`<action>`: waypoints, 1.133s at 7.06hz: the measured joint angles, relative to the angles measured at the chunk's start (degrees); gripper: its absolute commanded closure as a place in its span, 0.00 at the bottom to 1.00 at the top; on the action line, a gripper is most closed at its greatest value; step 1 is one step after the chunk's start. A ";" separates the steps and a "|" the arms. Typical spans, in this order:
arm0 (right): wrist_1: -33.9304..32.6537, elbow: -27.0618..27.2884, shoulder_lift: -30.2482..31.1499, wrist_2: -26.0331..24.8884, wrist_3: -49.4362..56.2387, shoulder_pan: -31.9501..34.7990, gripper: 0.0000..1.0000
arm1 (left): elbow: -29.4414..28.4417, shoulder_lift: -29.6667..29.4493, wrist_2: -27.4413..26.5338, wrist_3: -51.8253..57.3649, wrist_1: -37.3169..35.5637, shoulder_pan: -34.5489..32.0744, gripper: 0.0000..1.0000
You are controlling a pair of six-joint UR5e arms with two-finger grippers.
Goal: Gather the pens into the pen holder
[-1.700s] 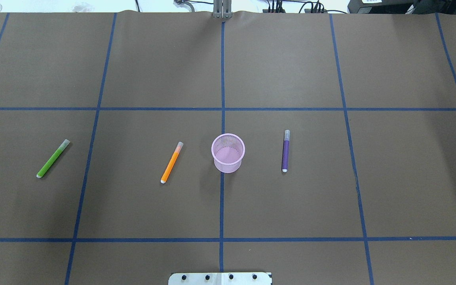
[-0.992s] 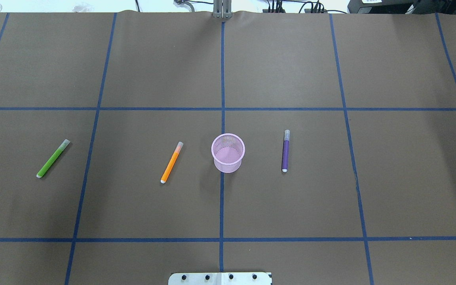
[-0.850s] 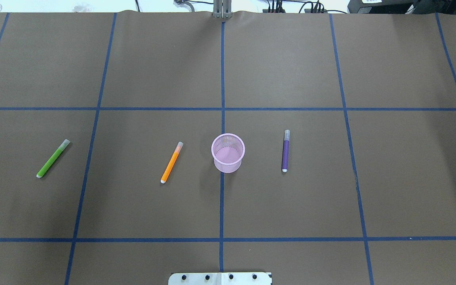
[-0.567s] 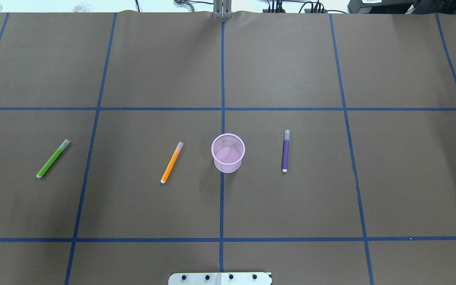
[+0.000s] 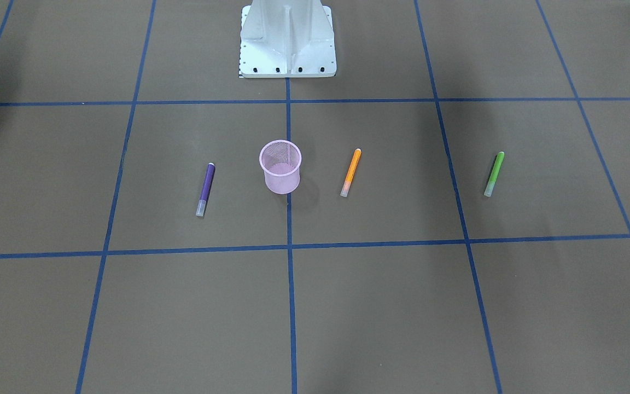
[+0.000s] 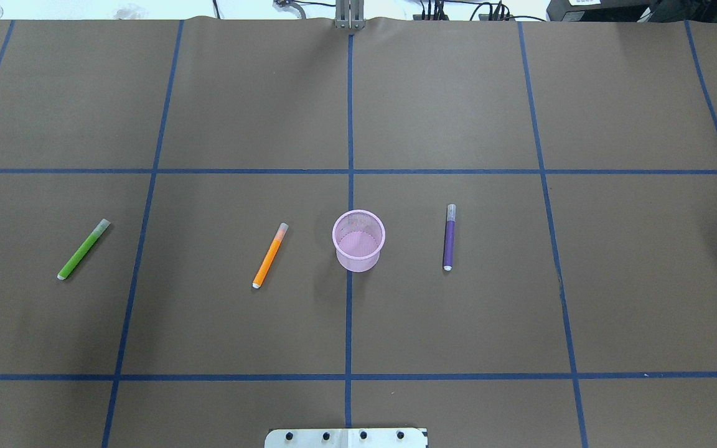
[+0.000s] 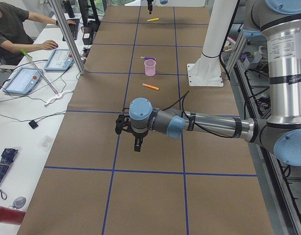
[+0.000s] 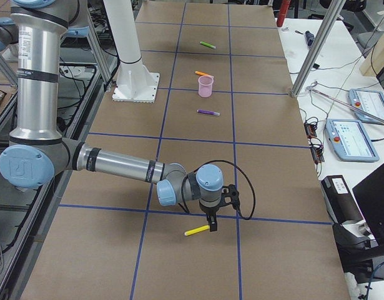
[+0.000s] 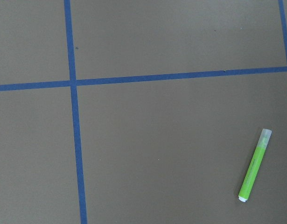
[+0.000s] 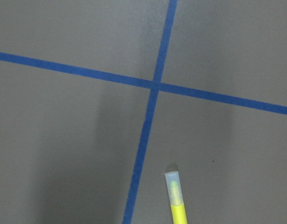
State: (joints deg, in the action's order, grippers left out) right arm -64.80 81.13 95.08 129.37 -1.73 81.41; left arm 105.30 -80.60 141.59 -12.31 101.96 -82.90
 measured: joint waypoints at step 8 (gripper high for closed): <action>0.02 -10.09 -4.78 -0.45 4.11 -5.69 0.32 | 0.06 -0.01 -0.01 0.01 0.08 0.01 0.00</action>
State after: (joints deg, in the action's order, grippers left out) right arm -64.78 71.04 90.30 128.92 2.38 75.71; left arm 105.36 -80.61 141.59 -12.30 102.04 -82.88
